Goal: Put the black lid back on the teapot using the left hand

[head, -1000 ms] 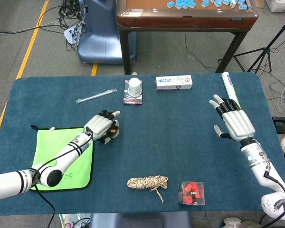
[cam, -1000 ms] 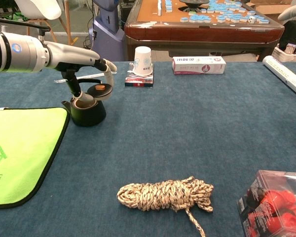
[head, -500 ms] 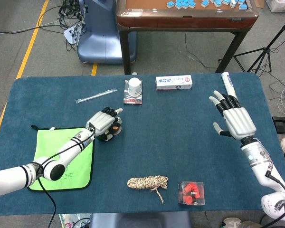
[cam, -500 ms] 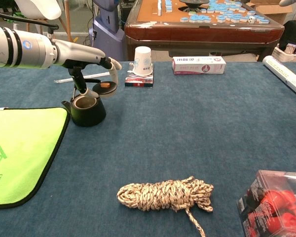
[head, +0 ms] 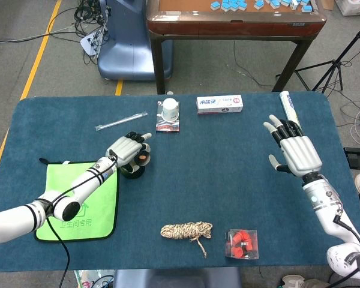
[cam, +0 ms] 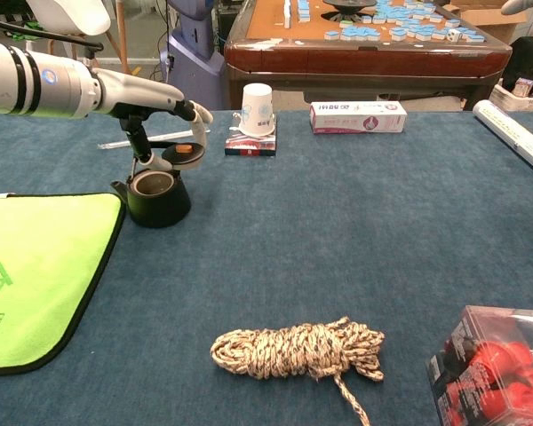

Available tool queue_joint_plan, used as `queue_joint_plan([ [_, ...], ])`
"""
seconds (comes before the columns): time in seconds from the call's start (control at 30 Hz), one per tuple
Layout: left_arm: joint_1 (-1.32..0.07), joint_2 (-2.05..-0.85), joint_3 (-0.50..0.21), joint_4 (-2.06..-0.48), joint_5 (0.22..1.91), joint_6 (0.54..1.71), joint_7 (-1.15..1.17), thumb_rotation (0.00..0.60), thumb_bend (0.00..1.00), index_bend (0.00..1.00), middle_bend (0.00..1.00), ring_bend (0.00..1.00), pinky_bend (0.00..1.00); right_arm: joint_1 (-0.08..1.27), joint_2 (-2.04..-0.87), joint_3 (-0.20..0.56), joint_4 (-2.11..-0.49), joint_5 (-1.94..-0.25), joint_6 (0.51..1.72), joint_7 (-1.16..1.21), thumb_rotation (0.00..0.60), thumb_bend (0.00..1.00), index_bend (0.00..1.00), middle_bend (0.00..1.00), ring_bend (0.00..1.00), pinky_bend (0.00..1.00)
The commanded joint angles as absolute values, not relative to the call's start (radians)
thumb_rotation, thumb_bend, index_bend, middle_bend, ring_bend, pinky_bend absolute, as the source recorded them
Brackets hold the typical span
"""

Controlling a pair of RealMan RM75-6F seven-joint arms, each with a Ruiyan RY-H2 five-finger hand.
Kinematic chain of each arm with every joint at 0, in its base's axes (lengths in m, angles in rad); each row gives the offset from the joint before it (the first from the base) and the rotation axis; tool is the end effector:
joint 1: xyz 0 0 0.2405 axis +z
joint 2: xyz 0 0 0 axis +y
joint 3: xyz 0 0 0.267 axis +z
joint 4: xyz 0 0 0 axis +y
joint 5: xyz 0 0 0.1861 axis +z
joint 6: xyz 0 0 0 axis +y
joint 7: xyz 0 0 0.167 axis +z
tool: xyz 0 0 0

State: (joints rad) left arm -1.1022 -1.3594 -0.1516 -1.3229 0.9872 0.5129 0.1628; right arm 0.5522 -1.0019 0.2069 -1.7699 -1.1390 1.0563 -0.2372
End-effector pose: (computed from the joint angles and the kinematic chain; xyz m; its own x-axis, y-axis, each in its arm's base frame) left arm -0.0991 0.4493 0.0329 0.6080 0.3801 0.6970 0.7712 -0.4915 -0.4046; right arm -0.2098 -0.3474 0.1840 0.4968 -0.1056 0.8614 -0.8615 -0.1800 0.4748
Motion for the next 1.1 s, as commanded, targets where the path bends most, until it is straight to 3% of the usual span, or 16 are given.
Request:
queue_joint_plan([
  [0.03,-1.091,-1.352,-0.158,-1.304,1.034,0.501,0.118,0.600,0.33,0.34,0.00,0.00,0.00,0.557,-1.008,0.210,-1.787,-1.124,1.066,-0.261,0.600,0.41,0.00,0.00,0.00,0.00],
  [0.67,-1.018,-1.315,-0.141,-1.280,1.248,0.535,-0.091,0.600,0.33,0.34,0.00,0.00,0.00,0.567,-1.020,0.209,-1.882,-1.075,1.123,-0.385,0.600,0.41,0.00,0.00,0.00,0.00],
  [1.1,-1.020,-1.333,-0.134,-1.269,1.257,0.537,-0.094,0.600,0.33,0.34,0.00,0.00,0.00,0.576,-1.031,0.206,-1.848,-1.081,1.102,-0.354,0.600,0.41,0.00,0.00,0.00,0.00],
])
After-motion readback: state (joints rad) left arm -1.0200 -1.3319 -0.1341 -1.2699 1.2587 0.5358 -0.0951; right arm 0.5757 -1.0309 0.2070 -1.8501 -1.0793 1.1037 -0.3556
